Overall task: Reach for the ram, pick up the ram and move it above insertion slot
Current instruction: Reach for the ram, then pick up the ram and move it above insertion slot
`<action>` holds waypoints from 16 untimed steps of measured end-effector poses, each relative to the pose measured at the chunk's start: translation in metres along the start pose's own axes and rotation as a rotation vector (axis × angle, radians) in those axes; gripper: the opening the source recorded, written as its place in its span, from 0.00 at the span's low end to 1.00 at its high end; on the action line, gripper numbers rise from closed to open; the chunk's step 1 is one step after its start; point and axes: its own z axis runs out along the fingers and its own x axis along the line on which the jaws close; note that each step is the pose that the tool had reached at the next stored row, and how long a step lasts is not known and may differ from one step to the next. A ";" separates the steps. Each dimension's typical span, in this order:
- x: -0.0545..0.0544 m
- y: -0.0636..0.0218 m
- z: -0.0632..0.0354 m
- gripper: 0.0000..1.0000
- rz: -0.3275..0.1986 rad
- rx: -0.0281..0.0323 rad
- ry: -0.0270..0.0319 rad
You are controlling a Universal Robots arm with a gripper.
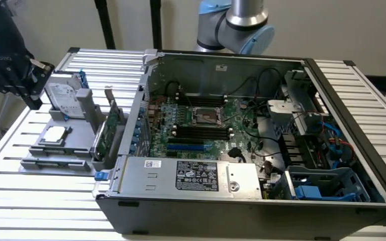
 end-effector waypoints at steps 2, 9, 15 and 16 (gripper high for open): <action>0.000 0.0000 0.0000 0.11 -0.004 -0.0001 0.0014; 0.000 0.0000 0.0000 0.11 -0.129 0.0002 0.0063; 0.000 0.0000 0.0000 0.11 -0.238 0.0004 0.0104; 0.000 0.0000 0.0000 0.11 -0.256 0.0004 0.0111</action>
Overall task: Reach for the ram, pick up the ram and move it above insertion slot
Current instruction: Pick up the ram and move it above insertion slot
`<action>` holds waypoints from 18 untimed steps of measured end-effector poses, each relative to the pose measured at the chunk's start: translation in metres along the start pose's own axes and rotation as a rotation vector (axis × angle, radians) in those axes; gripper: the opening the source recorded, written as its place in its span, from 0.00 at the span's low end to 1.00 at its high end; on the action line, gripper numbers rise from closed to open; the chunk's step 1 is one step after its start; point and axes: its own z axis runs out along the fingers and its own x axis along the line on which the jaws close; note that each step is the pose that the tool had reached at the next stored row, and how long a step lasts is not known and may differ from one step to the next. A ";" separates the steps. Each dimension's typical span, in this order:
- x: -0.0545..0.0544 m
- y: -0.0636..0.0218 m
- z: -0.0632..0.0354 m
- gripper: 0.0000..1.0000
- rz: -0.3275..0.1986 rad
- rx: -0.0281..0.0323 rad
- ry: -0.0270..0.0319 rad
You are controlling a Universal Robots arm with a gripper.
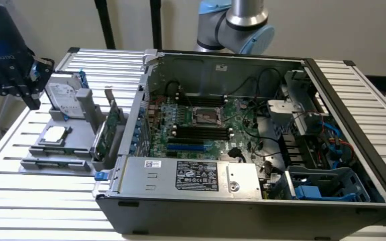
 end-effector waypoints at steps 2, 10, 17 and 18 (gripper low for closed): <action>0.000 0.0000 0.0000 0.11 -0.036 0.0001 0.0015; 0.000 0.0000 0.0002 0.11 -0.182 0.0005 0.0070; 0.000 0.0000 0.0005 0.11 -0.309 0.0008 0.0119; 0.000 0.0000 0.0005 0.11 -0.327 0.0008 0.0125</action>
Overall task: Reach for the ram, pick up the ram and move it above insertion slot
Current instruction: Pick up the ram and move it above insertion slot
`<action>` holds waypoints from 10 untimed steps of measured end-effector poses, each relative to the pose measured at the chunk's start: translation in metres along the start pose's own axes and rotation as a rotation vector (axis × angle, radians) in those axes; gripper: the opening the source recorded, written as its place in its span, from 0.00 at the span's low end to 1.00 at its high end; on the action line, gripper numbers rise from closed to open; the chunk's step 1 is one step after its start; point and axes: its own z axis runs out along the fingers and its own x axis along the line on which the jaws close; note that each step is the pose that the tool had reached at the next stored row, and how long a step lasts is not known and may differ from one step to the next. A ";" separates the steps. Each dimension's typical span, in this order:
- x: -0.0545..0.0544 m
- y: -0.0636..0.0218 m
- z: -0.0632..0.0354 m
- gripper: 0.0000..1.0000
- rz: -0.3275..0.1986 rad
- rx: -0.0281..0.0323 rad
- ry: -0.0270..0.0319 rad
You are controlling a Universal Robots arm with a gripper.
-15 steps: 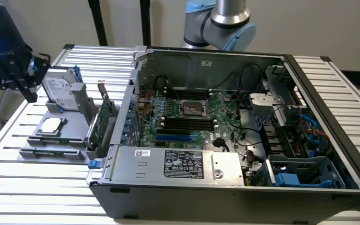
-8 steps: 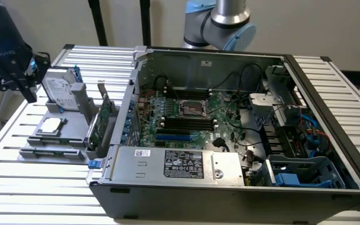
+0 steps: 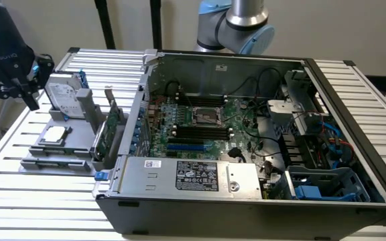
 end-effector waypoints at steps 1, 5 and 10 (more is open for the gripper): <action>0.000 0.0000 0.0000 0.11 -0.019 0.0000 0.0007; 0.000 0.0000 0.0003 0.11 -0.092 0.0003 0.0035; 0.000 -0.0001 0.0017 0.11 -0.183 0.0004 0.0072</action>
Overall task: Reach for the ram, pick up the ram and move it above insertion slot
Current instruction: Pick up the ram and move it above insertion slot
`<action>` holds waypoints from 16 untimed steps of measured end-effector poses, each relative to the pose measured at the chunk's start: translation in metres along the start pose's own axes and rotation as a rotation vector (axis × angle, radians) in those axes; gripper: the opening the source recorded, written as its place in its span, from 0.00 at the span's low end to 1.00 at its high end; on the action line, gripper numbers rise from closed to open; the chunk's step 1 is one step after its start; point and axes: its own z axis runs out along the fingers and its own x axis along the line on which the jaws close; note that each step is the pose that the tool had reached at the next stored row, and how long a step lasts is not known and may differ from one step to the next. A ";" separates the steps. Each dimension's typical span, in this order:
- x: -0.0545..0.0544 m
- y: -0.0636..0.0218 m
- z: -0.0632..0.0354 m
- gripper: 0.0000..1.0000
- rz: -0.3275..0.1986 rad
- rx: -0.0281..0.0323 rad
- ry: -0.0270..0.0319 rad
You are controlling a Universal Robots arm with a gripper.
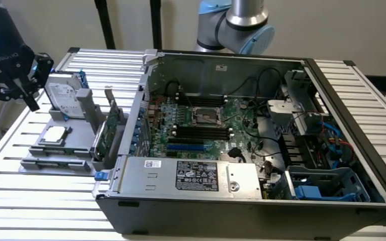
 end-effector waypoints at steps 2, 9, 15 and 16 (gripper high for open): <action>0.000 0.0000 0.0013 0.11 -0.036 0.0001 0.0013; 0.000 -0.0002 0.0057 0.11 -0.163 0.0005 0.0061; 0.000 -0.0003 0.0095 0.11 -0.272 0.0008 0.0103; 0.000 -0.0003 0.0101 0.11 -0.291 0.0009 0.0111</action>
